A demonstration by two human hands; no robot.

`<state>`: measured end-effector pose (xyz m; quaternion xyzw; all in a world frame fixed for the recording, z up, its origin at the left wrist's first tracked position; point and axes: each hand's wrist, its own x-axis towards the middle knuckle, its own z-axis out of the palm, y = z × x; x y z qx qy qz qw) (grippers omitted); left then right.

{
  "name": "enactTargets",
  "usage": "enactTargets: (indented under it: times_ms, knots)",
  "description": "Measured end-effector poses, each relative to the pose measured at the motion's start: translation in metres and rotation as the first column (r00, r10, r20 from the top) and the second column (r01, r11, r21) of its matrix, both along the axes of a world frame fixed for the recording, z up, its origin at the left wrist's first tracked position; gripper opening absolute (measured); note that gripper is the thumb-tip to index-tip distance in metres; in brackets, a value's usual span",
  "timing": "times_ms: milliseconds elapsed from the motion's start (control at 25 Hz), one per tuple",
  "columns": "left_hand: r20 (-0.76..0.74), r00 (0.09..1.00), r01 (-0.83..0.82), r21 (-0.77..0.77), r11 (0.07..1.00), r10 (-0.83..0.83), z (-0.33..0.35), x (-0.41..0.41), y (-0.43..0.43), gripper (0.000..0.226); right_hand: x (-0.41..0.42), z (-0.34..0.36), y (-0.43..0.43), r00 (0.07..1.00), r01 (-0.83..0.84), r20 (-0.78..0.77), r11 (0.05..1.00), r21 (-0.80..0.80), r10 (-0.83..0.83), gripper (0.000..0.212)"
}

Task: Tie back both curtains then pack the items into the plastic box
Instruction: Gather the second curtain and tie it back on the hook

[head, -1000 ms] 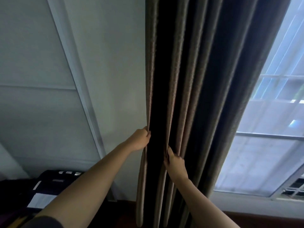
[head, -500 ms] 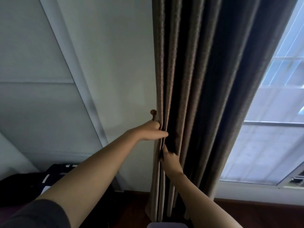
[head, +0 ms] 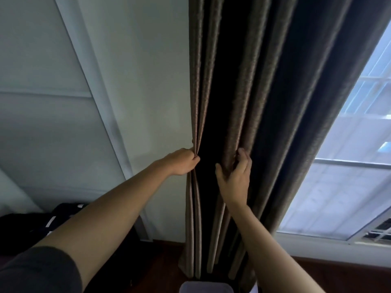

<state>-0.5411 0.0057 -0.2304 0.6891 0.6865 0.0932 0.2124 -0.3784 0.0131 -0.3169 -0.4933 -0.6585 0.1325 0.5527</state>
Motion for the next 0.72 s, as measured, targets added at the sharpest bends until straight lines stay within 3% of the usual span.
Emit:
enactTargets:
  times_ms: [120, 240, 320, 520, 720]
  knots:
    - [0.087, 0.996, 0.002, 0.009, 1.000, -0.003, -0.003, -0.002, 0.003, 0.039, -0.001, 0.007, 0.013, 0.985, -0.136, 0.072, 0.969, -0.208, 0.154, 0.054]
    - [0.178, 0.984, -0.001, -0.001, 1.000, 0.002, -0.007, 0.001, 0.005, 0.033, -0.003, -0.028, 0.002, 0.926, -0.129, 0.296, 0.931, -0.341, 0.236, 0.042]
    - [0.214, 0.977, 0.005, -0.023, 1.000, 0.000, -0.008, 0.006, 0.007, 0.028, -0.010, -0.045, -0.007, 0.891, -0.153, 0.316, 0.869, -0.471, 0.327, 0.045]
    - [0.232, 0.973, 0.034, -0.098, 0.995, -0.010, -0.002, 0.018, 0.008, 0.033, -0.023, -0.048, -0.004, 0.878, -0.190, 0.304, 0.851, -0.489, 0.370, 0.039]
    - [0.206, 0.978, 0.063, -0.149, 0.987, -0.031, -0.008, 0.018, 0.012, 0.046, -0.021, -0.051, -0.001, 0.861, -0.239, 0.266, 0.807, -0.540, 0.433, 0.054]
